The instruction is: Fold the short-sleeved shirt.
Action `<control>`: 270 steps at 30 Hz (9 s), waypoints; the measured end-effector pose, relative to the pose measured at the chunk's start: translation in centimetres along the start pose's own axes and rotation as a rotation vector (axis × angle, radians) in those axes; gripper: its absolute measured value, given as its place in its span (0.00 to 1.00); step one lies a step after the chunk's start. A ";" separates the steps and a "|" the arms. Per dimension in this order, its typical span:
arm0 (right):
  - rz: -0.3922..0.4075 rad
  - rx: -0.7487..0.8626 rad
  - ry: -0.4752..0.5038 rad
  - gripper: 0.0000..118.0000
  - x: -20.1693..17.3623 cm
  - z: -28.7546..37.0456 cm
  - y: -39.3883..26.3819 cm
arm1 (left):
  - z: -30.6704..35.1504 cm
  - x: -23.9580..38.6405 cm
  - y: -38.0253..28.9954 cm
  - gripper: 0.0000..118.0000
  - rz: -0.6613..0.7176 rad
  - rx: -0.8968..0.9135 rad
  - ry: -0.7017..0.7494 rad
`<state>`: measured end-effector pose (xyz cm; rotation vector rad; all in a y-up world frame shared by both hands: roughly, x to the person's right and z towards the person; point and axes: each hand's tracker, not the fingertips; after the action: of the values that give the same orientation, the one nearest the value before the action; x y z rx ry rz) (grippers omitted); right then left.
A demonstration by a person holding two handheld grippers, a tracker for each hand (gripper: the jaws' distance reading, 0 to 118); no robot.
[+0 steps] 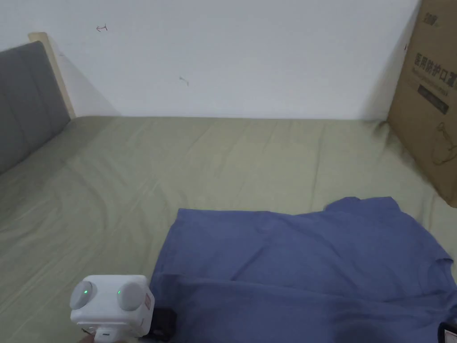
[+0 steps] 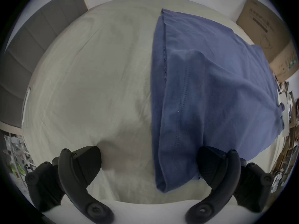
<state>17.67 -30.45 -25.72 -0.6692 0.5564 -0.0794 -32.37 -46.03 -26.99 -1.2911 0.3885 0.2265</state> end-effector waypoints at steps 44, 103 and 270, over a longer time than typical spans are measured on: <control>-0.181 -0.553 -0.326 0.06 20.6 -15.3 2.4 | 6.7 0.7 -1.0 0.02 -0.113 0.184 -0.136; 0.096 0.220 -0.043 0.00 -0.7 1.5 1.0 | 19.6 1.2 -1.6 0.00 -0.069 0.652 -0.424; 0.134 0.349 -0.132 0.00 -8.9 5.0 3.6 | -0.4 -13.8 -0.4 1.00 0.374 0.000 -0.957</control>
<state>12.27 -22.64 -20.61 -0.2936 0.4449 -0.0057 -44.90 -45.77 -21.11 -0.9641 -0.2011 1.1036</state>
